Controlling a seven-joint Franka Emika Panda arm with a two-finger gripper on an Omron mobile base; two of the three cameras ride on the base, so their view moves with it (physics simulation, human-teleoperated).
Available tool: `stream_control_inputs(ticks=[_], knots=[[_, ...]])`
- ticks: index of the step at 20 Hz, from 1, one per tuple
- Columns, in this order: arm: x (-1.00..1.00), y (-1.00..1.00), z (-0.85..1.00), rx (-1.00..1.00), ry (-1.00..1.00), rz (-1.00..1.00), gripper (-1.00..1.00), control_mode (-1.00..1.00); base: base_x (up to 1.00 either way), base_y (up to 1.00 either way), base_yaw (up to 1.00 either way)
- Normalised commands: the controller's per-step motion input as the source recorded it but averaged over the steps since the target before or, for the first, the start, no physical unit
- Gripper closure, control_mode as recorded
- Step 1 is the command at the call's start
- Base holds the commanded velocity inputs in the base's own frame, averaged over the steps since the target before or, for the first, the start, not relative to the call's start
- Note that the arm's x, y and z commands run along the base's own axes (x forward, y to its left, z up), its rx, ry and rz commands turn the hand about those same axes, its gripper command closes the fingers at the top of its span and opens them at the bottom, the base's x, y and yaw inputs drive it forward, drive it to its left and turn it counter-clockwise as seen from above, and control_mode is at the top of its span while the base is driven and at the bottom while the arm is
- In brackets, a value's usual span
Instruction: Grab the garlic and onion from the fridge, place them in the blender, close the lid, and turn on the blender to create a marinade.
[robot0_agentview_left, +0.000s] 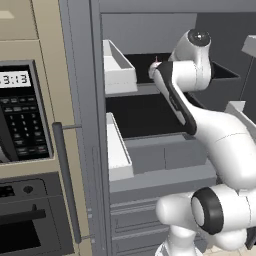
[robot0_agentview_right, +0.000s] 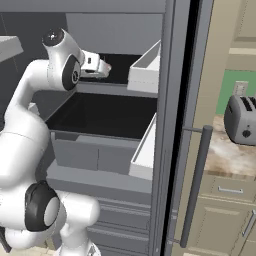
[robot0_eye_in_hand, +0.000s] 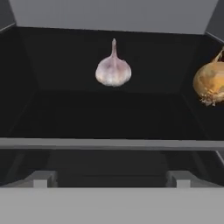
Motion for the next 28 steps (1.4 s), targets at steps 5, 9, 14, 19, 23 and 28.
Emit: stream_control_inputs(ticks=[5,9,14,19,23,28], knots=[[0.73,0.00,-0.19,0.01,0.00,0.00,-1.00,-1.00,0.00,0.00,0.00],[0.72,0.00,-0.02,0.01,0.00,0.00,-1.00,-1.00,0.00,0.00,0.00],[0.49,0.00,-0.09,0.00,0.00,0.00,-1.00,-1.00,0.00,0.00,0.00],[0.41,0.00,-0.12,0.00,0.04,0.00,-1.00,-1.00,0.00,0.00,0.00],[0.45,0.00,-0.10,0.00,0.00,0.00,-1.00,-1.00,0.00,0.00,0.00],[0.42,-0.01,-0.10,0.00,0.00,0.00,-1.00,-1.00,0.00,0.00,0.00]])
